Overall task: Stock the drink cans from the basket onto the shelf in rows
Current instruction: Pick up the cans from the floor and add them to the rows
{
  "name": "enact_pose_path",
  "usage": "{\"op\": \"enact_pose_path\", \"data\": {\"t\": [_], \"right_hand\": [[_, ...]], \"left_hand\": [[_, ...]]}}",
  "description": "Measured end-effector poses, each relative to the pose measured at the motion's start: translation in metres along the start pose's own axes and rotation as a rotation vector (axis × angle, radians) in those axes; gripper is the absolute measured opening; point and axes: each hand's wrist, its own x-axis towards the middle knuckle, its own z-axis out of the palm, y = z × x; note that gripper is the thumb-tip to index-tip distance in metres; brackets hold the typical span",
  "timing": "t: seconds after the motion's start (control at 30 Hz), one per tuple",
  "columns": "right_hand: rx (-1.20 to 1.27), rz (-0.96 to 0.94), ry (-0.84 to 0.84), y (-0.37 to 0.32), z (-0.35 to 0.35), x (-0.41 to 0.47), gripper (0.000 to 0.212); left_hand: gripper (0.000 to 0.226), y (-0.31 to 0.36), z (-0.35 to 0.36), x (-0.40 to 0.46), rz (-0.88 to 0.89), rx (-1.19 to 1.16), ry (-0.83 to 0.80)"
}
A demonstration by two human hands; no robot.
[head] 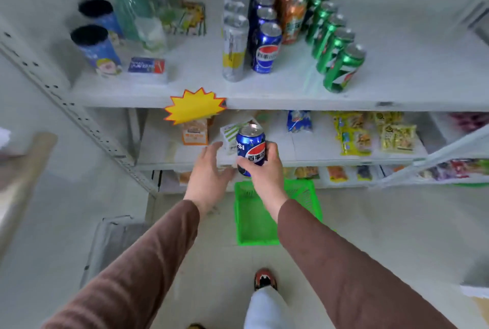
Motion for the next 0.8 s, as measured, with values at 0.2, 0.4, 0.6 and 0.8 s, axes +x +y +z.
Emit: {"op": "enact_pose_path", "data": {"t": [0.2, 0.4, 0.6, 0.8], "right_hand": [[0.091, -0.159, 0.088, -0.066, -0.077, 0.041, 0.056], [0.1, -0.203, 0.005, -0.097, -0.119, 0.116, 0.054], [-0.008, -0.261, -0.093, -0.097, -0.104, 0.164, 0.06], [-0.031, -0.318, -0.048, -0.1, -0.063, 0.177, 0.069]], "left_hand": [[0.064, 0.092, 0.013, 0.032, 0.233, 0.082, 0.064], [0.071, 0.143, 0.044, 0.08, 0.149, 0.098, 0.156], [0.075, 0.157, 0.062, 0.108, 0.002, 0.098, 0.247], [0.081, 0.147, 0.057, 0.12, -0.074, 0.113, 0.251]]}}
